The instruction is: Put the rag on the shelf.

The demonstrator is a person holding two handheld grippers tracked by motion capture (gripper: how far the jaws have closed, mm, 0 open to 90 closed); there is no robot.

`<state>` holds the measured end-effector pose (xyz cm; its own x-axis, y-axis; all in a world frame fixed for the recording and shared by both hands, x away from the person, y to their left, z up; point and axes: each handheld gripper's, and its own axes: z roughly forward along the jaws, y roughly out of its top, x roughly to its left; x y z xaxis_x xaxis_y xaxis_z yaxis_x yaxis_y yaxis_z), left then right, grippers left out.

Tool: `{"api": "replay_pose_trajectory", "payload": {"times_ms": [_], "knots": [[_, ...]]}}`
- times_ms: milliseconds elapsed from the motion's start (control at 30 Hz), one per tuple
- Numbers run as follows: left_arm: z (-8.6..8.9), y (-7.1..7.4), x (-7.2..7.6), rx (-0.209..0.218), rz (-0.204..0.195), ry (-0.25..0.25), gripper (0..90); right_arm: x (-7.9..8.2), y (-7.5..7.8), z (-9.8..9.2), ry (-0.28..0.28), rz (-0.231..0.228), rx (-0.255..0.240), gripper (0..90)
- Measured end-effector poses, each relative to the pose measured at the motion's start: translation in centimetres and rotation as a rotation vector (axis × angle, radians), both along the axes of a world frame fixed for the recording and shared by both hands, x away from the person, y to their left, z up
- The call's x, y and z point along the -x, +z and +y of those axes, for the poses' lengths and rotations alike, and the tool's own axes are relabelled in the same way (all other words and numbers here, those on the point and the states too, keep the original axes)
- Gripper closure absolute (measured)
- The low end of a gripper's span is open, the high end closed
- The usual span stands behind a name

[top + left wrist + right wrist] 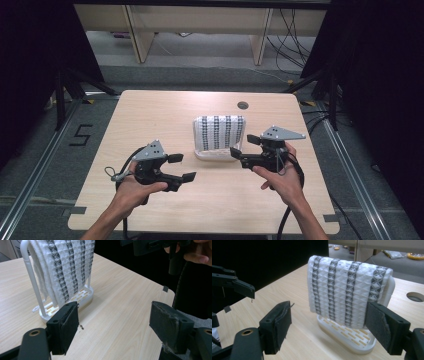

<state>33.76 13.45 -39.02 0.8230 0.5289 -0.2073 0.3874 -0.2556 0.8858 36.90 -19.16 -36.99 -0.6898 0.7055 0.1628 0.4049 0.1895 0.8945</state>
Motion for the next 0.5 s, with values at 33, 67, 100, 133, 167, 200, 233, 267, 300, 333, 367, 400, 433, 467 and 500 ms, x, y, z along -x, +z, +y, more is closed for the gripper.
{"api": "replay_pose_trajectory", "payload": {"times_ms": [33, 67, 100, 133, 167, 200, 233, 267, 300, 333, 367, 400, 433, 467, 500], "knots": [[0.0, -0.1, 0.0, -0.005, 0.0, 0.0, 22.8, 0.0, 0.0, -0.1, -0.003, -0.015, 0.013, 22.7], [0.0, -0.1, 0.0, -0.005, 0.0, 0.0, 22.8, 0.0, 0.0, -0.1, -0.003, -0.015, 0.013, 22.7], [0.0, -0.2, 0.0, 0.003, 0.001, -0.005, 22.8, 0.3, 0.0, 0.1, -0.006, 0.016, -0.003, 22.2], [0.1, -0.3, 0.0, 0.003, 0.0, -0.007, 22.8, 0.3, -0.1, 0.1, -0.001, 0.0, 0.005, 22.2], [0.1, -0.3, 0.0, 0.006, 0.0, -0.008, 22.8, 0.3, -0.1, 0.2, 0.007, 0.0, 0.002, 22.2], [0.1, -0.4, 0.1, 0.005, -0.001, -0.008, 22.8, 0.6, -0.1, 0.3, -0.008, 0.03, -0.009, 22.2], [0.1, -0.4, 0.2, 0.005, 0.0, -0.008, 22.8, 0.5, -0.2, 0.2, -0.002, -0.004, 0.009, 22.2], [0.1, -0.5, 0.2, 0.004, 0.002, -0.007, 22.8, 0.5, -0.3, 0.3, 0.01, -0.003, 0.002, 22.2], [0.1, -0.5, 0.4, -0.006, 0.002, -0.004, 22.8, 0.8, -0.3, 0.4, 0.0, 0.026, -0.01, 22.2], [0.1, -0.6, 0.5, -0.005, 0.004, -0.006, 22.8, 0.7, -0.4, 0.3, 0.017, 0.009, -0.002, 22.2], [0.1, -0.7, 0.5, -0.004, 0.003, -0.005, 22.8, 0.8, -0.5, 0.3, 0.013, 0.011, -0.001, 22.2], [0.2, -0.8, 0.6, -0.002, 0.005, -0.005, 22.8, 0.7, -0.6, 0.2, 0.021, -0.007, 0.01, 22.2], [0.2, -0.9, 0.7, -0.003, 0.003, -0.001, 22.8, 0.9, -0.7, 0.2, 0.007, 0.003, 0.011, 22.2], [0.3, -1.1, 0.8, 0.0, 0.003, -0.006, 22.8, 1.0, -0.8, 0.3, 0.014, 0.022, -0.003, 22.2], [0.3, -1.1, 0.8, -0.002, 0.0, -0.007, 22.7, 1.1, -1.0, 0.2, 0.007, 0.023, -0.001, 22.2]]}}
